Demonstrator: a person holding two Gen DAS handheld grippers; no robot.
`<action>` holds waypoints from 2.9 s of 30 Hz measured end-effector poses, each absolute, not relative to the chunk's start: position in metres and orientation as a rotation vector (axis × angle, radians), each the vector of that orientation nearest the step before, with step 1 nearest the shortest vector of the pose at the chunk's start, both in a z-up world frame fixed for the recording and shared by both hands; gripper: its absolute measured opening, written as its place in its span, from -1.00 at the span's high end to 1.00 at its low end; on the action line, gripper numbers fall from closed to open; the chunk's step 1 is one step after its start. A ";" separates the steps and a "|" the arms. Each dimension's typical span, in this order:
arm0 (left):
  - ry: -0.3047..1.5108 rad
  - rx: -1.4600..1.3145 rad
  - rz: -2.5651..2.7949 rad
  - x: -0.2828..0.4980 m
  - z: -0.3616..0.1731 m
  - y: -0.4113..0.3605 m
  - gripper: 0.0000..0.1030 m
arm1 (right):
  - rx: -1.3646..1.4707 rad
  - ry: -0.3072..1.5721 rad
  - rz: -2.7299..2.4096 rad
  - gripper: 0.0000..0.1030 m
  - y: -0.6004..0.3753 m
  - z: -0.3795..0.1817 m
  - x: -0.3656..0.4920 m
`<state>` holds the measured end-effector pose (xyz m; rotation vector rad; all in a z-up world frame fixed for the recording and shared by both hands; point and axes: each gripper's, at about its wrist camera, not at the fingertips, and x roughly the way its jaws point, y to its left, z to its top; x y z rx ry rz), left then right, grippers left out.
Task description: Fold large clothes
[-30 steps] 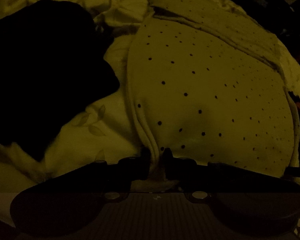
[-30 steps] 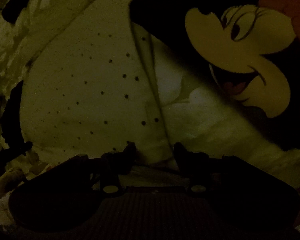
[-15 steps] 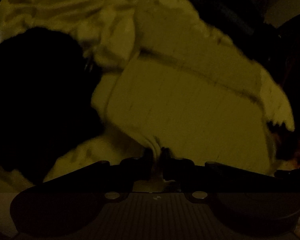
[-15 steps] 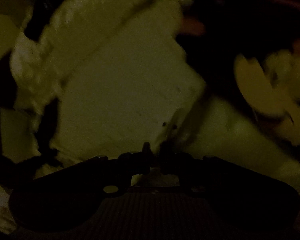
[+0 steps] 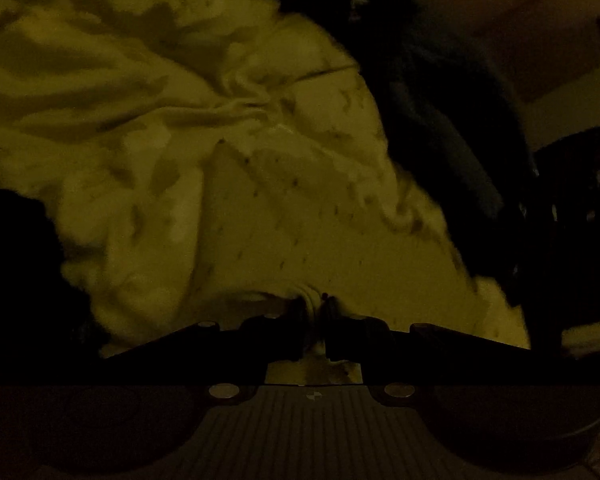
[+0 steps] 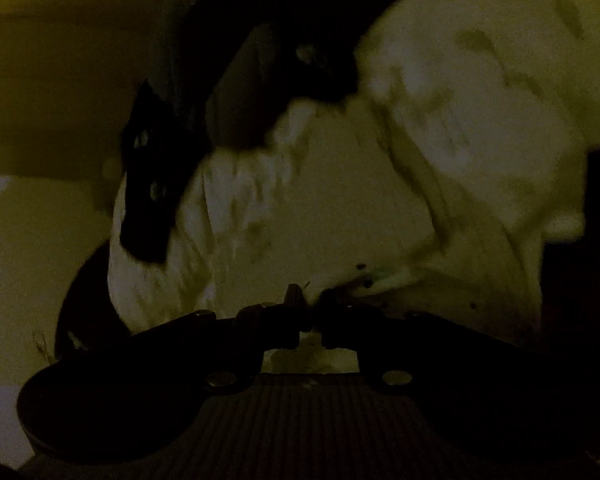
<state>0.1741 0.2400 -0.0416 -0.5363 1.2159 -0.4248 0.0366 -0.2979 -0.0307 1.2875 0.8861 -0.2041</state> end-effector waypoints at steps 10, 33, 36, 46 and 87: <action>1.301 -0.535 -0.346 0.290 -0.095 0.210 -0.04 | 1.317 0.828 -0.450 0.78 -0.364 -0.082 0.148; 1.150 0.067 -0.632 0.238 -0.089 0.139 -0.96 | 0.259 0.901 -0.447 -0.10 -0.275 -0.052 0.195; 1.167 0.052 -0.596 0.266 -0.102 0.121 -1.00 | 0.194 1.020 -0.299 0.12 -0.255 -0.071 0.195; 1.131 -0.159 -0.113 0.368 -0.089 0.183 -1.00 | 0.300 1.075 -0.558 -0.27 -0.320 -0.093 0.255; 1.238 -0.098 -0.467 0.140 -0.077 0.283 0.31 | 0.811 1.051 -0.346 0.89 -0.293 -0.097 0.019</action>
